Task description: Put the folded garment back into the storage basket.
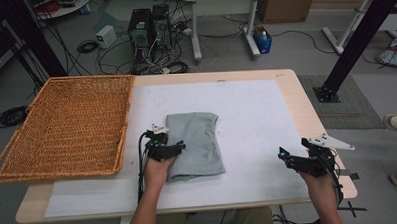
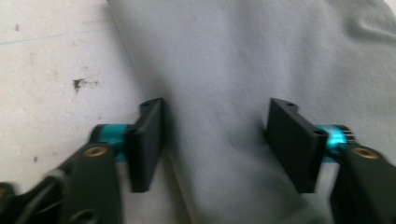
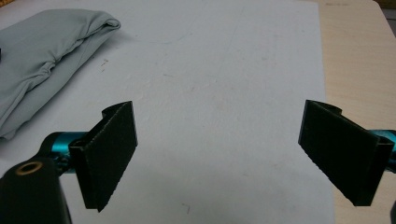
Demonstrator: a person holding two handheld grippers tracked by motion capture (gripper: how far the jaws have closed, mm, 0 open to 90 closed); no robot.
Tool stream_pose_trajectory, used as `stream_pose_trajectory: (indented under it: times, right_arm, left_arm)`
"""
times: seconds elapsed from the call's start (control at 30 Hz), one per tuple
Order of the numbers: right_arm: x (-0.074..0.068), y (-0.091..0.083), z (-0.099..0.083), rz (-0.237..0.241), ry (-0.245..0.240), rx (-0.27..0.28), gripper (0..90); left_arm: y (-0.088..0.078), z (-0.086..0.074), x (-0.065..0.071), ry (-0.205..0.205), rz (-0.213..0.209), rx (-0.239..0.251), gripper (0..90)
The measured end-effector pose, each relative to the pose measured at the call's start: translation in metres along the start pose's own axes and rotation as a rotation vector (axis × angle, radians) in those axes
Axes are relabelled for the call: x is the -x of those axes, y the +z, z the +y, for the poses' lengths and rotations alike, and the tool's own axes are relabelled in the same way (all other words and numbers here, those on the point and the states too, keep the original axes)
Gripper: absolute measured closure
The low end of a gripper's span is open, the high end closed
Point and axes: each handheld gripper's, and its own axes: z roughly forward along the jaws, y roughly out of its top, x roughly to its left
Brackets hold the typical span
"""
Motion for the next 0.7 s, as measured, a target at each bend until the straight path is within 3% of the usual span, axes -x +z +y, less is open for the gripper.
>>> stream_pose_trajectory:
  times: [0.03, 0.07, 0.1, 0.13, 0.17, 0.3, 0.43, 0.53, 0.6, 0.63, 0.7]
  right_arm:
    - [-0.001, 0.001, 0.000, 0.001, 0.001, 0.001, 11.6]
    - [-0.001, 0.001, 0.000, 0.004, -0.001, 0.000, 11.6]
    - [-0.002, 0.002, 0.000, 0.005, -0.003, 0.000, 11.6]
    - [-0.002, 0.002, 0.000, 0.005, -0.003, 0.000, 11.6]
    - [-0.004, 0.004, 0.001, 0.010, -0.003, -0.005, 11.6]
    - [-0.005, 0.005, 0.000, 0.015, -0.008, -0.009, 11.6]
    - [-0.003, 0.006, 0.001, 0.016, -0.003, -0.009, 11.6]
    - [-0.003, 0.005, 0.001, 0.015, 0.000, -0.009, 11.6]
    - [-0.002, 0.004, 0.002, 0.016, -0.001, -0.006, 11.6]
    - [-0.002, 0.004, 0.002, 0.016, 0.001, -0.006, 11.6]
    - [-0.002, 0.004, 0.001, 0.018, 0.004, -0.004, 11.6]
  left_arm:
    - [-0.001, -0.002, -0.003, -0.025, -0.044, 0.004, 50.6]
    - [-0.001, -0.003, -0.003, -0.028, -0.047, 0.010, 60.5]
    - [-0.001, -0.003, -0.003, -0.027, -0.066, 0.011, 63.0]
    - [-0.001, -0.003, -0.003, -0.027, -0.066, 0.011, 74.3]
    - [-0.001, -0.003, -0.002, -0.022, -0.085, 0.012, 76.2]
    - [-0.003, -0.002, -0.010, -0.044, -0.146, 0.021, 79.2]
    - [-0.010, 0.002, -0.009, -0.042, -0.197, 0.099, 79.5]
    - [-0.020, 0.011, -0.003, 0.001, -0.239, 0.160, 79.5]
    - [-0.023, 0.015, -0.001, 0.017, -0.250, 0.174, 79.5]
    - [-0.029, 0.024, 0.005, 0.052, -0.270, 0.202, 79.5]
    - [-0.032, 0.029, 0.008, 0.068, -0.280, 0.210, 79.6]
